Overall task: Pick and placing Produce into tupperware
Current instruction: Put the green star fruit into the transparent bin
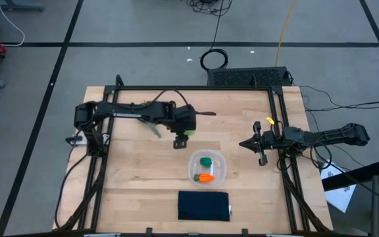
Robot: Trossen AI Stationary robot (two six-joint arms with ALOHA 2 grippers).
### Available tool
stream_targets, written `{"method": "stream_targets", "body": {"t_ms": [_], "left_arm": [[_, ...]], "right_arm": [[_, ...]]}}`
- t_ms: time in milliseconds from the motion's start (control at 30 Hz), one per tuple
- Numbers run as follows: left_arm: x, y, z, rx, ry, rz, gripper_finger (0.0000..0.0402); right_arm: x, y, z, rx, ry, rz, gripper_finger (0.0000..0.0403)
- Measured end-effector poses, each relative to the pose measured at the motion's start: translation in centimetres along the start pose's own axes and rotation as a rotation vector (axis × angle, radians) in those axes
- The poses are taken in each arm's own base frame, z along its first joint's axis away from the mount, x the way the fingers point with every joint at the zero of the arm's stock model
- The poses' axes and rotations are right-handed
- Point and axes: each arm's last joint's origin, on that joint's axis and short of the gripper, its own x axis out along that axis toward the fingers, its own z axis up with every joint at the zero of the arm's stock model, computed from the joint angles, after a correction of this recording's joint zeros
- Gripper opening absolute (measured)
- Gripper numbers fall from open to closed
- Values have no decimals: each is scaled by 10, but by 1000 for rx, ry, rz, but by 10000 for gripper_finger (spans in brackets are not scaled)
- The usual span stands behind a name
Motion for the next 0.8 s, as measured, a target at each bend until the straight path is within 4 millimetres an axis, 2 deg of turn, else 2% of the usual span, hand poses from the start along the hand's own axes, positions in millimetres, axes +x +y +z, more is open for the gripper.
{"method": "stream_targets", "body": {"t_ms": [200, 433, 600, 800], "left_arm": [[2, -7, 11, -61, -102, -45, 221], [3, -42, 27, 43, -239, -145, 237], [0, -69, 36, 109, -338, -224, 222], [-1, -87, 40, 152, -389, -237, 224]], "right_arm": [[0, 0, 0, 0, 0, 0, 0], [0, 0, 0, 1, -1, 0, 0], [0, 0, 0, 0, 0, 0, 0], [0, 0, 0, 1, -1, 0, 0]]}}
